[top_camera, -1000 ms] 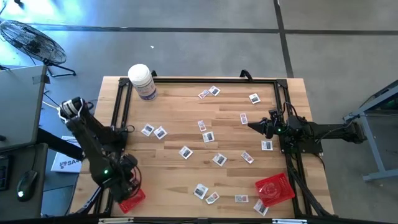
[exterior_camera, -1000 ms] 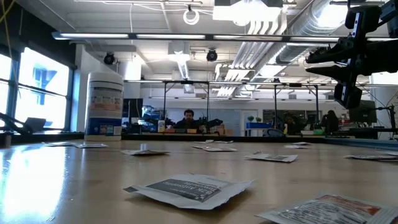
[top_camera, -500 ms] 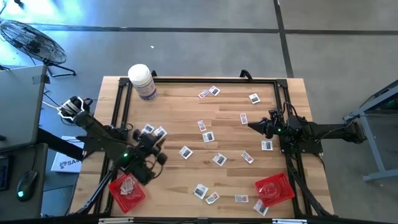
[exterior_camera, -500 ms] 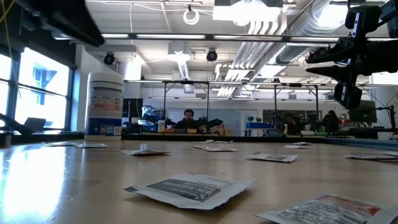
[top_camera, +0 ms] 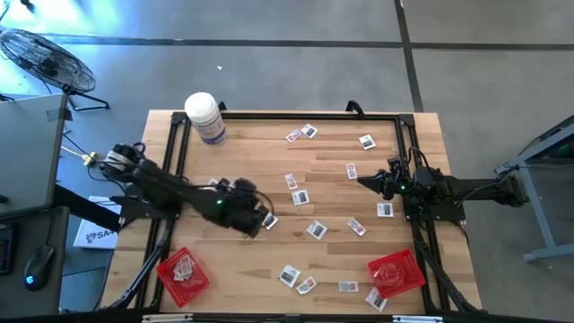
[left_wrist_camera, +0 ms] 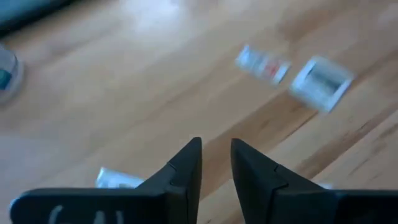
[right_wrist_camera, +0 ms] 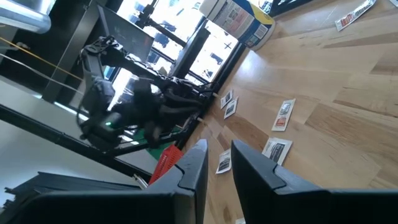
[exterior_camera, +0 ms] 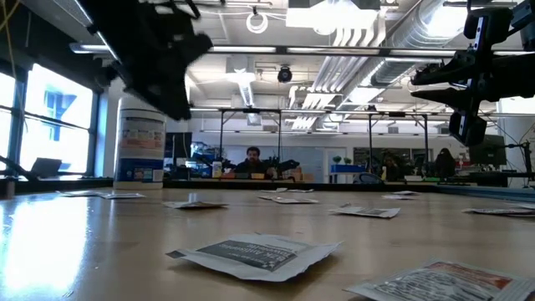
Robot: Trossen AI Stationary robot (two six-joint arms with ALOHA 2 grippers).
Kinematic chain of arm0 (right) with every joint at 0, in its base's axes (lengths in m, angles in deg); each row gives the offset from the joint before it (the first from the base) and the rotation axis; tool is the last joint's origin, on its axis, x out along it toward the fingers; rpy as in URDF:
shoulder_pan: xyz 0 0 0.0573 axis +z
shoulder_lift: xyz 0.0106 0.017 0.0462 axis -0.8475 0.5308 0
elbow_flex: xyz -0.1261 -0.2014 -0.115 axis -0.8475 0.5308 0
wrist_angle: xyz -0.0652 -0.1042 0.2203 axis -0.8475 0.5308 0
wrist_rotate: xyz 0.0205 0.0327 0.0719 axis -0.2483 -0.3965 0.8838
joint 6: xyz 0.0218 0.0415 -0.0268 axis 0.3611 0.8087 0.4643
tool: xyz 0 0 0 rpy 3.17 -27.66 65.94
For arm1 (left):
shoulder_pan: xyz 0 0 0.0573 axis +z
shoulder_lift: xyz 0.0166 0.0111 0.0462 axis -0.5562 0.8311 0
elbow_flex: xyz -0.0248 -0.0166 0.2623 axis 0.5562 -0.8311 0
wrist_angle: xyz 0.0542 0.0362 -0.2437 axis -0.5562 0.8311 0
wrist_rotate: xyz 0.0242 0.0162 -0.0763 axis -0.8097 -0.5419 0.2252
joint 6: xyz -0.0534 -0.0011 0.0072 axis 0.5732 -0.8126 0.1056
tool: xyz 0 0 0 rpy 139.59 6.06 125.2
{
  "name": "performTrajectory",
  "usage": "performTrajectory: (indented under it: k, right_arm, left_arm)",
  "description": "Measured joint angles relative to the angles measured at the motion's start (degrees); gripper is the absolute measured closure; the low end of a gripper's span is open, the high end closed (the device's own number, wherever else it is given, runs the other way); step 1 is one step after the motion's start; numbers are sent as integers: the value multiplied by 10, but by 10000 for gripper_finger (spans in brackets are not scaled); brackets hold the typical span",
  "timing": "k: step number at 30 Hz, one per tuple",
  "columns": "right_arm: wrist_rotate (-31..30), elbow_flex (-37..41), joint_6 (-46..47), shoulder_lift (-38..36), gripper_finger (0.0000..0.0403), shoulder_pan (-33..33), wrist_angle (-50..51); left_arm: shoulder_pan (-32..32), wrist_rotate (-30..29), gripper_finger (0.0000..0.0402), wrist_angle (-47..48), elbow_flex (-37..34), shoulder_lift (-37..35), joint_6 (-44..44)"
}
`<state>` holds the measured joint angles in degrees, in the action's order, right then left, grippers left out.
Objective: Pick & Place First Aid Supplies
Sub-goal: Put the ointment pack into the left red bin
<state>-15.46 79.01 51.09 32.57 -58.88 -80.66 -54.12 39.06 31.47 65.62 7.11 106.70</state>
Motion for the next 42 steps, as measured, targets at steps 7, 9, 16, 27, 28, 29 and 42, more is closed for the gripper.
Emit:
performTrajectory:
  k: [7,9,16,27,28,29,42]
  right_arm:
    - [0,0,0,0,339,0,0]
    - [0,0,0,0,339,0,0]
    - [0,0,0,0,339,0,0]
    - [0,0,0,0,339,0,0]
    - [0,0,0,0,339,0,0]
    - [0,0,0,1,339,0,-1]
    - [0,0,0,8,339,0,-1]
  left_arm:
    - [65,51,319,-170,0,75,-148]
    - [78,54,319,-231,0,93,-199]
    - [157,156,283,-361,0,110,-249]
    - [221,177,223,-441,0,147,-259]
    - [226,183,223,-455,2,158,-255]
    - [230,183,223,-456,1,169,-254]
    - [239,152,223,-463,2,229,-248]
